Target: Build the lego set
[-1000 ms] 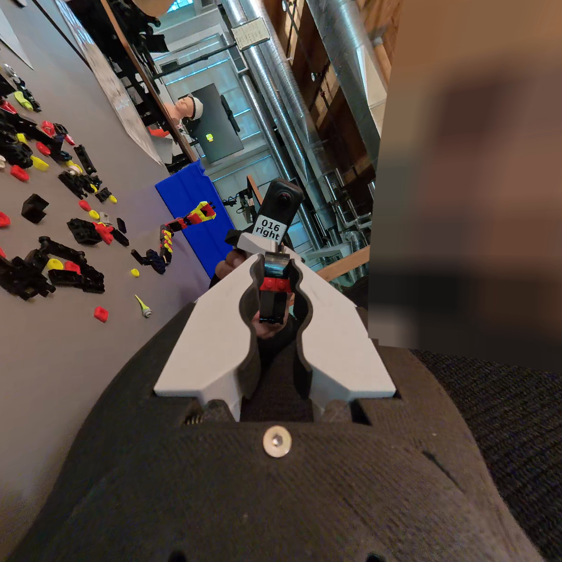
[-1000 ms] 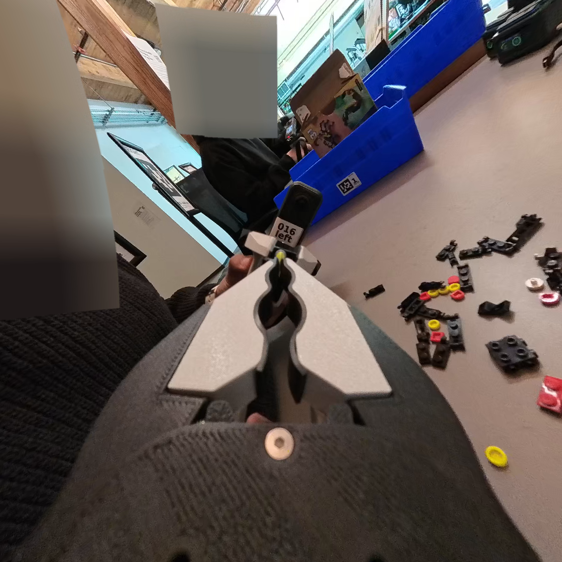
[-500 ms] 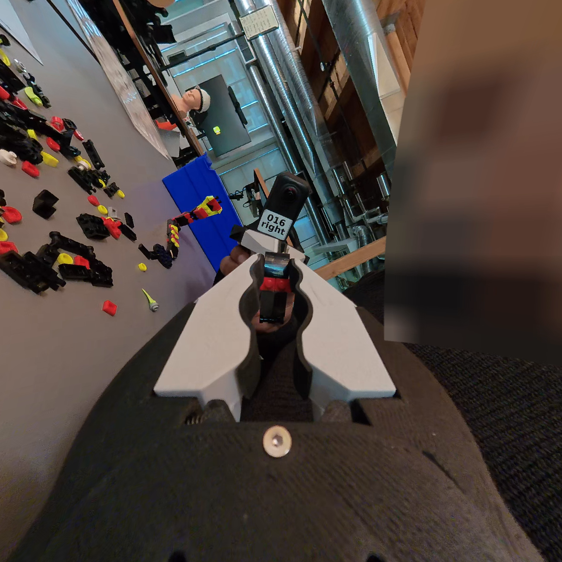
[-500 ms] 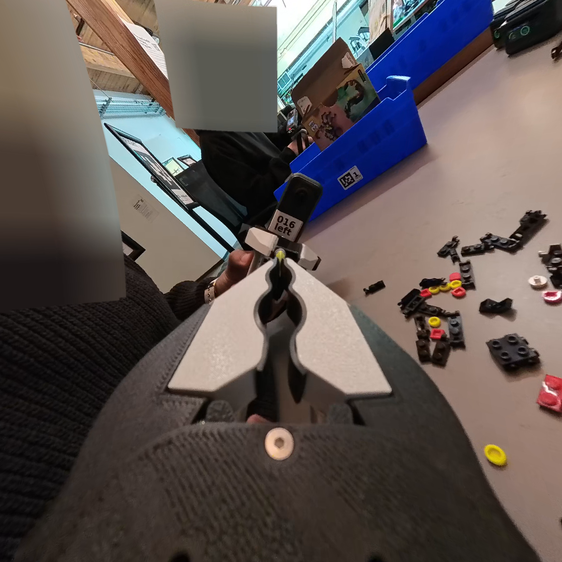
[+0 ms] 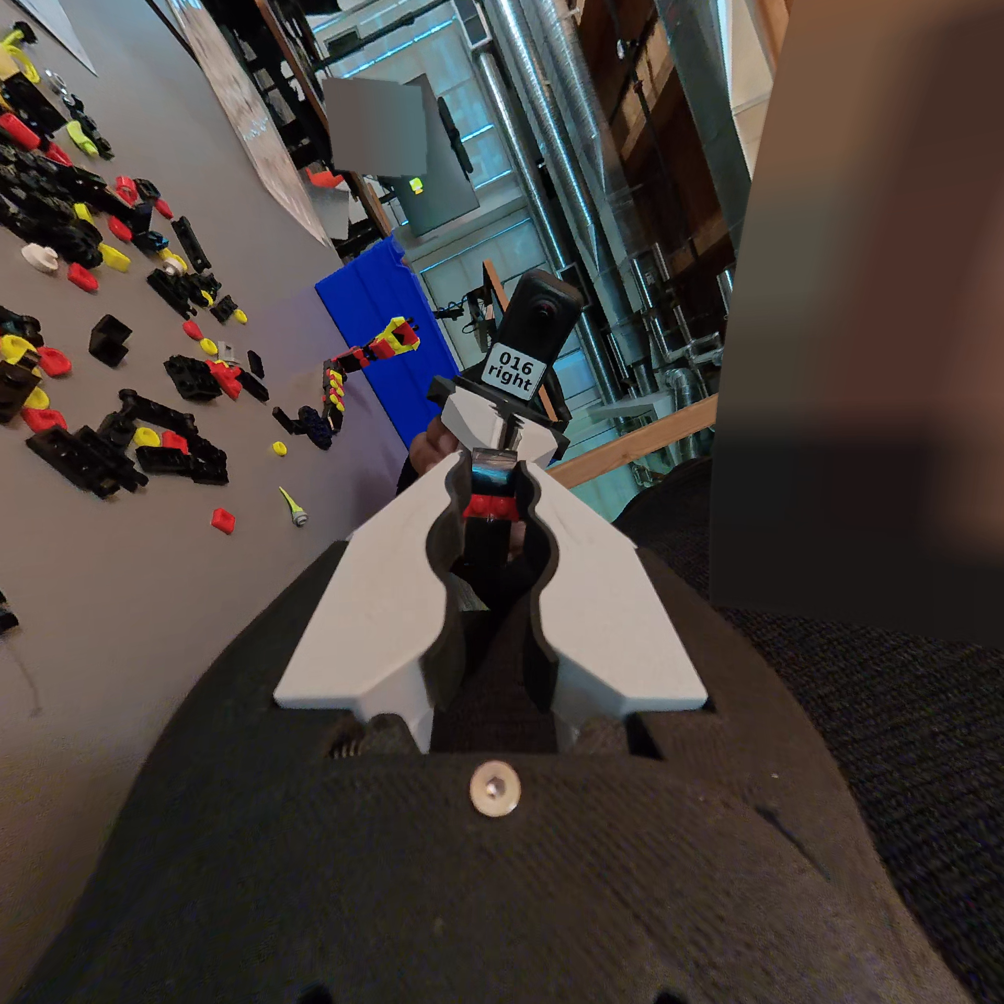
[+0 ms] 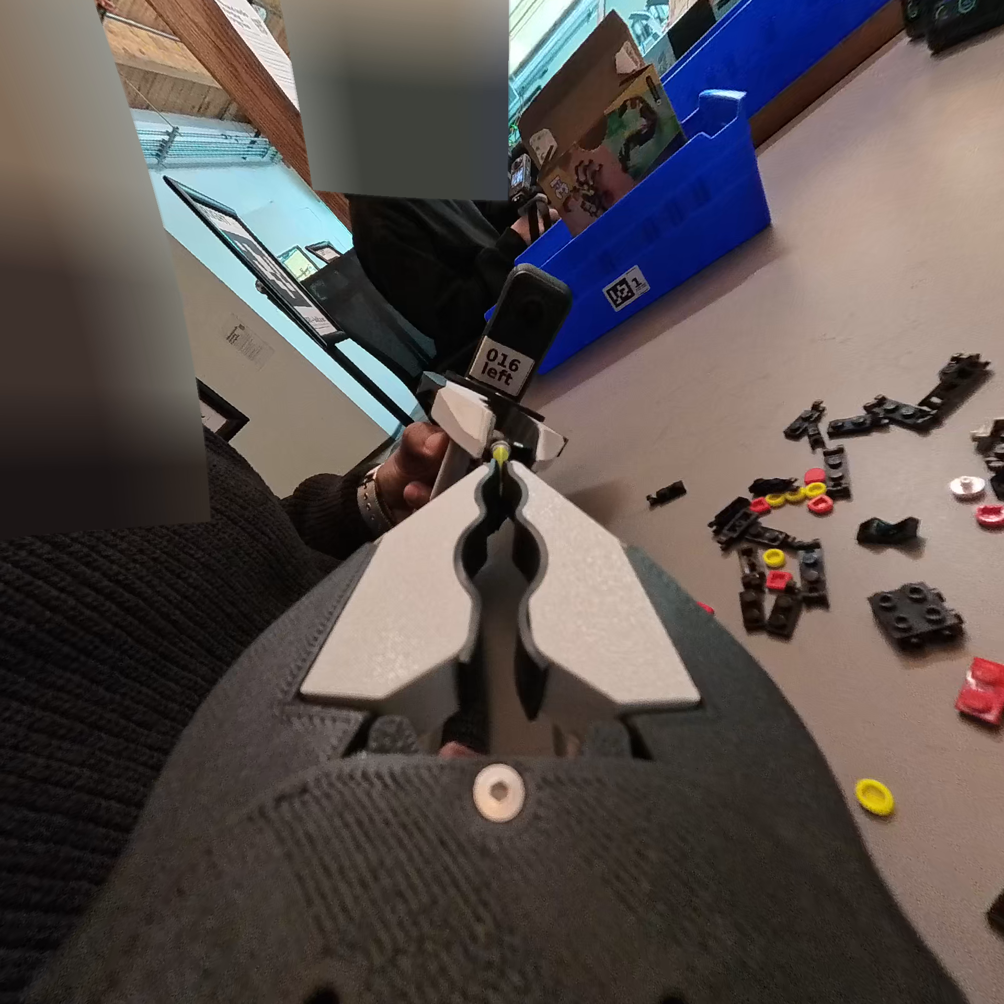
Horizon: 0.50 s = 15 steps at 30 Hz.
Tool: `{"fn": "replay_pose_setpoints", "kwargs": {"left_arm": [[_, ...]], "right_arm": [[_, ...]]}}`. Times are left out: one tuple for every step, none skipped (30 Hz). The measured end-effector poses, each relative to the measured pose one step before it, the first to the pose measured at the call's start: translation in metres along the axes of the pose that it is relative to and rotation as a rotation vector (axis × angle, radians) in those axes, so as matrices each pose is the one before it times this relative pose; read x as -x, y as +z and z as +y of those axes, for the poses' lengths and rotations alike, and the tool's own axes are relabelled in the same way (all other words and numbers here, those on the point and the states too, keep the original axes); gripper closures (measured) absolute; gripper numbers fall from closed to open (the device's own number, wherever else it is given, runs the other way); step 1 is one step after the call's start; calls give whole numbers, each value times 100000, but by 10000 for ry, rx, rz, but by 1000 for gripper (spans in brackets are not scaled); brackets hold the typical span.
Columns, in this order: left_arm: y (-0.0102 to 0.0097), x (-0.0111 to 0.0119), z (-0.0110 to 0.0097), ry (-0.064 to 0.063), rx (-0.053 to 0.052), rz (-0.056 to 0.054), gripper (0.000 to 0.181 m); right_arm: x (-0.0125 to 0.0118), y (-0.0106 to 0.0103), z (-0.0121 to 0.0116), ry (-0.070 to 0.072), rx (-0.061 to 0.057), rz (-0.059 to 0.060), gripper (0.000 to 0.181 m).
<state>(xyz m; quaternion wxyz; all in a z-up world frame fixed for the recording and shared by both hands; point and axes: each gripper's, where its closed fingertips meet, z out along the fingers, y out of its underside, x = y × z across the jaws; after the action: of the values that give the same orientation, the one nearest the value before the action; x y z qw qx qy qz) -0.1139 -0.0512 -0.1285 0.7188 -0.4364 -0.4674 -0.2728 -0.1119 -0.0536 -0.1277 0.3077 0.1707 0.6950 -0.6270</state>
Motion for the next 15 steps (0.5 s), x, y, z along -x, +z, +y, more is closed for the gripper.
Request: {"fn": "replay_pose_setpoints", "kwargs": {"left_arm": [[-12, 34, 68, -4, 56, -27, 168], [-25, 42, 95, -16, 73, -17, 168], [-51, 77, 58, -13, 55, -43, 168], [-55, 83, 43, 2, 43, -49, 168], [-24, 55, 26, 14, 27, -30, 168], [-21, -7, -49, 16, -25, 5, 168], [8, -6, -36, -12, -22, 14, 168], [0, 30, -19, -10, -10, 6, 168], [15, 32, -7, -4, -8, -9, 168], [4, 27, -4, -24, -2, 1, 168], [-10, 6, -23, -10, -12, 14, 168], [-14, 29, -16, 10, -14, -12, 168], [-11, -1, -46, 18, -34, 5, 168], [22, -61, -88, -5, -68, 51, 168], [46, -157, -162, -41, -121, 131, 168]], "right_arm": [[1, 15, 51, 36, 27, -26, 181], [-3, 29, 79, 22, 41, -21, 181], [-42, 41, 93, 20, 54, 13, 181], [-48, 39, 92, -3, 49, 22, 181], [-30, 26, 38, -9, 22, 13, 181], [-5, 30, -26, 14, -17, -1, 181], [-5, 8, -30, 49, -15, -23, 181], [-15, -10, 2, 16, 3, -16, 181], [-43, -16, -6, -26, 5, 18, 181], [-27, 4, -8, -56, 15, 34, 181], [-13, 4, -5, -68, 19, 38, 181], [-35, 22, 4, -61, 24, 61, 181], [-14, 12, -26, -44, -8, 33, 181], [12, -11, -98, 8, -38, 0, 181], [-84, -77, -140, 39, -41, 36, 172]]}}
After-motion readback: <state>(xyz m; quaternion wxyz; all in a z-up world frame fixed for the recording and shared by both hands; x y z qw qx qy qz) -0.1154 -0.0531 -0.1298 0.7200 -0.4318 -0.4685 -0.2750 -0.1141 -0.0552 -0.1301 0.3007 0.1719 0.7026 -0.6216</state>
